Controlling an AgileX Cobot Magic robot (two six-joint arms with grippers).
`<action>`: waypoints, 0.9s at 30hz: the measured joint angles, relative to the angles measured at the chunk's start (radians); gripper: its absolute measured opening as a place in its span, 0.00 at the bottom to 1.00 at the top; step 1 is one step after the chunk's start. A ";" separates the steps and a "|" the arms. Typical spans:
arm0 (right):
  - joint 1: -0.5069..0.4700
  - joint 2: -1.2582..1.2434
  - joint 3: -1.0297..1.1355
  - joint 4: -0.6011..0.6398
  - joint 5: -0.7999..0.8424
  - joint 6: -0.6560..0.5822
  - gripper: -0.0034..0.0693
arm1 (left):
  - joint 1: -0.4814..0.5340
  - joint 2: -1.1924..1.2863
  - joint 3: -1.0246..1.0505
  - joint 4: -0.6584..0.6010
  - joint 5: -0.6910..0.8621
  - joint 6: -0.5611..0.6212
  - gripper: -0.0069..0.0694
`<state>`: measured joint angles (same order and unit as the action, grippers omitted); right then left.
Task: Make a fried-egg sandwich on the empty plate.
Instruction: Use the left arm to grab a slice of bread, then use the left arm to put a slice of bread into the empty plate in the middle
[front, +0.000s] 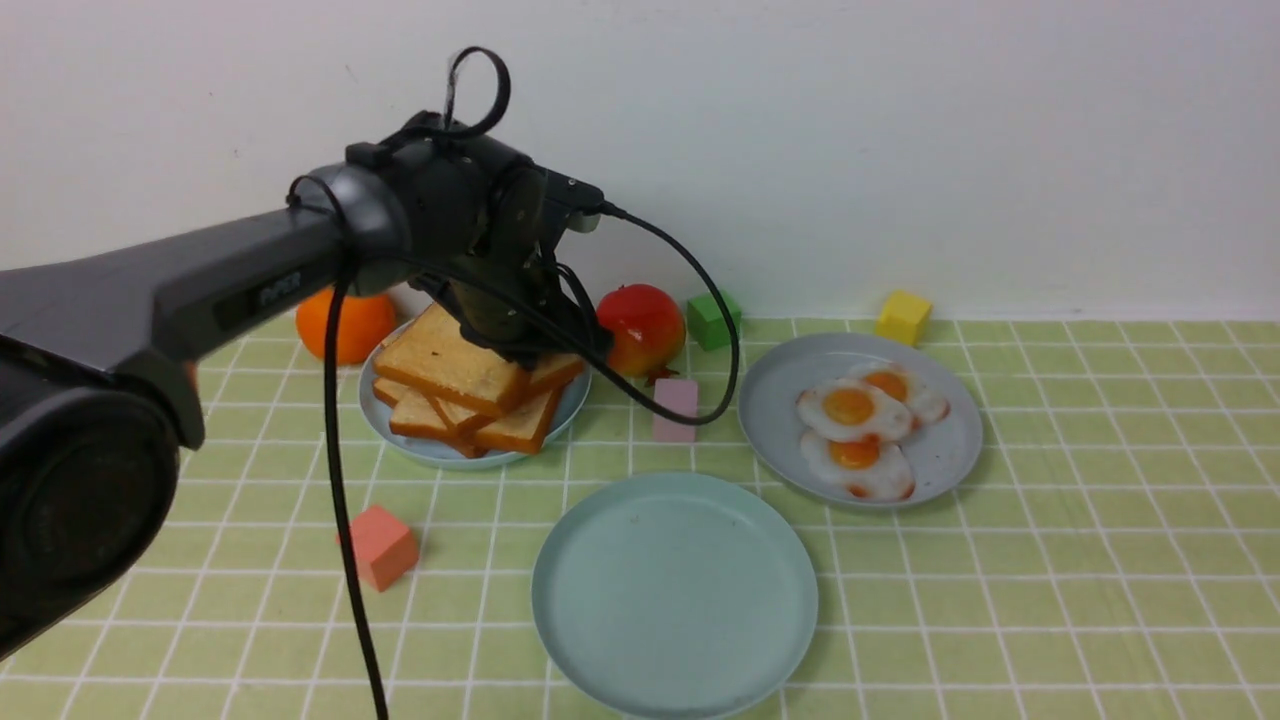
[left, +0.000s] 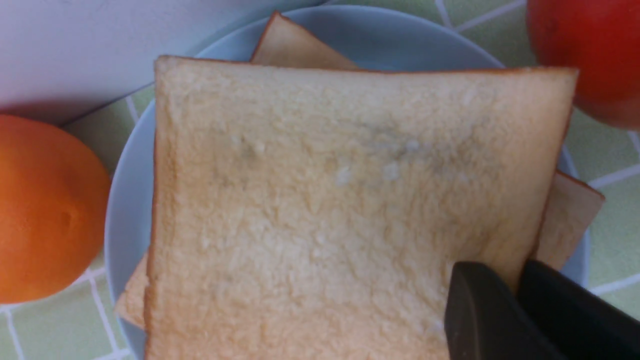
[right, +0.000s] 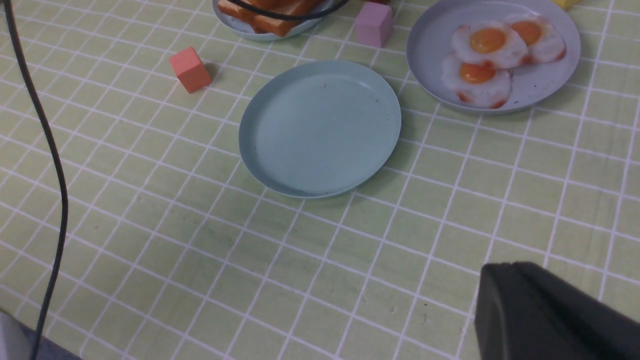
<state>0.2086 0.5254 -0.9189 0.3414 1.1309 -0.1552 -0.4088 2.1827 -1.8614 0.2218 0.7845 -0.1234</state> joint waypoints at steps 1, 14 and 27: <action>0.000 0.000 0.000 0.000 0.000 0.000 0.07 | 0.000 -0.033 -0.003 -0.020 0.028 0.003 0.18; 0.000 0.000 0.000 -0.001 0.002 -0.021 0.09 | -0.292 -0.425 0.337 -0.128 0.119 0.110 0.14; 0.000 0.000 0.000 -0.005 0.012 -0.034 0.10 | -0.425 -0.302 0.467 0.020 -0.082 0.113 0.14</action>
<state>0.2086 0.5254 -0.9189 0.3362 1.1431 -0.1892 -0.8335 1.8811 -1.3945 0.2421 0.7026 -0.0106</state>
